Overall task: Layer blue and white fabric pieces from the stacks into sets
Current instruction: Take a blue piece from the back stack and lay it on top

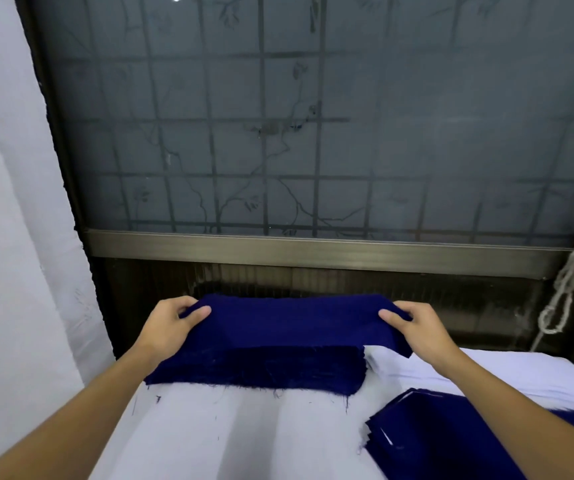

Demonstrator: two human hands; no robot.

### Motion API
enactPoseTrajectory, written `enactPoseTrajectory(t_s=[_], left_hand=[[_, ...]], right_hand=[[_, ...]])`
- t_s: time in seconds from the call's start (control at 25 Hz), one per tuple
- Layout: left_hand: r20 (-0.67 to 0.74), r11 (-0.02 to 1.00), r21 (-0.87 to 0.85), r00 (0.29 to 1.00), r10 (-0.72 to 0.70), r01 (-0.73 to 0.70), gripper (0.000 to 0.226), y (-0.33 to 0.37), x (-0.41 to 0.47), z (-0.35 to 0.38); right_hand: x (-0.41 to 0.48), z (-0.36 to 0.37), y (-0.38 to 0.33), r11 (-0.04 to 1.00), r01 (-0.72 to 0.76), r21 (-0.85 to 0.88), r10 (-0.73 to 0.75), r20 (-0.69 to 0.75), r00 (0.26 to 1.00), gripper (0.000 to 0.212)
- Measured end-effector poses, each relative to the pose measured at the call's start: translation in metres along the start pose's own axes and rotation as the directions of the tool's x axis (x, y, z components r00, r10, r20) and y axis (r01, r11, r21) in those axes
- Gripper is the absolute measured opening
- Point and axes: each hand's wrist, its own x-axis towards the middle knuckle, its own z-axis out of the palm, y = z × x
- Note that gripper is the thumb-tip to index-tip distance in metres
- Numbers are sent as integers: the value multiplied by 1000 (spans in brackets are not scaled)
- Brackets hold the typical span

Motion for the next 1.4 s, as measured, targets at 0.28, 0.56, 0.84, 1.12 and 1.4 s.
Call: enactPoseTrajectory(t_s=[0.28, 0.56, 0.84, 1.12, 1.4], left_hand=[[-181, 988, 113, 976, 121, -102, 26, 53, -43, 22], [-185, 984, 123, 971, 153, -132, 20, 73, -94, 36], [-156, 1000, -7, 987, 21, -22, 18, 36, -167, 69], [-6, 998, 62, 999, -32, 33, 17, -2, -213, 94], [-60, 917, 376, 991, -121, 135, 27, -27, -243, 115]], right_hand=[[-51, -42, -7, 1000, -15, 26, 18, -143, 990, 26], [-121, -84, -4, 998, 11, 67, 1, -183, 983, 23], [-203, -91, 37, 997, -65, 28, 69, -150, 986, 7], [-250, -81, 80, 992, -109, 58, 116, -129, 985, 5], [-274, -68, 114, 985, -175, 7, 171, -240, 956, 10]])
